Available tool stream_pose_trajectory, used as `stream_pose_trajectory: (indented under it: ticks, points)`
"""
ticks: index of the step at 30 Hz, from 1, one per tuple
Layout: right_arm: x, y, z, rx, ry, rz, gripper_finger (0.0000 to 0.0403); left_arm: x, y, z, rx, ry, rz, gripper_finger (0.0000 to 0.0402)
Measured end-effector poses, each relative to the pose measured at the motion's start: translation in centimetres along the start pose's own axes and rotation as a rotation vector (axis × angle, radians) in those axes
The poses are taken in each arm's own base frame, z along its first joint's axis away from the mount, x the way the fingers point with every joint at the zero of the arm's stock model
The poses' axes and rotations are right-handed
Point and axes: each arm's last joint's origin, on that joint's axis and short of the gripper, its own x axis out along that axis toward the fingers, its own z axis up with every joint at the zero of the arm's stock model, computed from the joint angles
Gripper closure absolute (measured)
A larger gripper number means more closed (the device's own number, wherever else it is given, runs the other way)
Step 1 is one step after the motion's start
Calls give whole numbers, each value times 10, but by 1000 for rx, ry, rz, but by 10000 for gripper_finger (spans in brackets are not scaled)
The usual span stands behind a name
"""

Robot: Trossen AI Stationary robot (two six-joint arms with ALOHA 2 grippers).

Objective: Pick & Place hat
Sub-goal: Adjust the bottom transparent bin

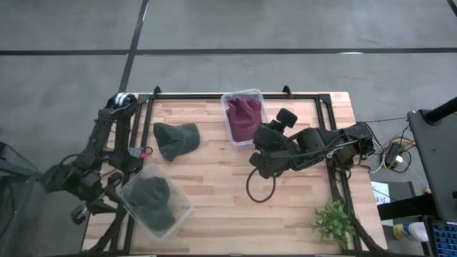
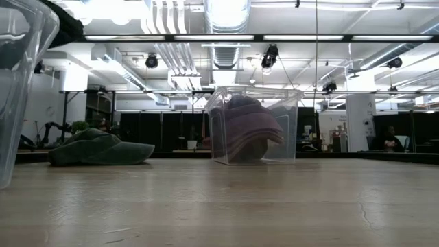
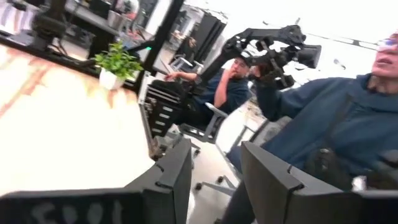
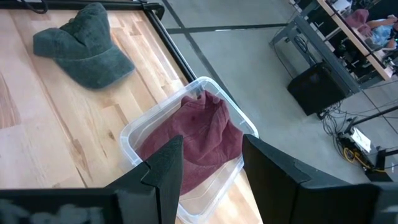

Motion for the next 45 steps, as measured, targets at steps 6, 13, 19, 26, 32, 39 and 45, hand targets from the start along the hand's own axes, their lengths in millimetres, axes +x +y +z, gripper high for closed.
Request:
stream_pose_trajectory:
  ticks: [6,13,19,26,32,39,45]
  points:
    - [0,0,0,0,0,1,243,-4,-8,12,-18,16,-21,271]
    - [0,0,0,0,0,1,243,13,-15,28,-113,-49,51,271]
    - [0,0,0,2,0,1,243,35,-22,16,-273,2,-81,271]
    - [0,0,0,2,0,0,243,47,-31,-5,-531,29,-60,271]
    - [0,0,0,1,0,0,243,57,-50,-9,-656,-6,-20,271]
    - [0,0,0,-14,0,0,243,70,-57,-11,-509,-43,19,271]
    - [0,0,0,-20,-1,0,243,70,-58,-11,-505,-45,20,271]
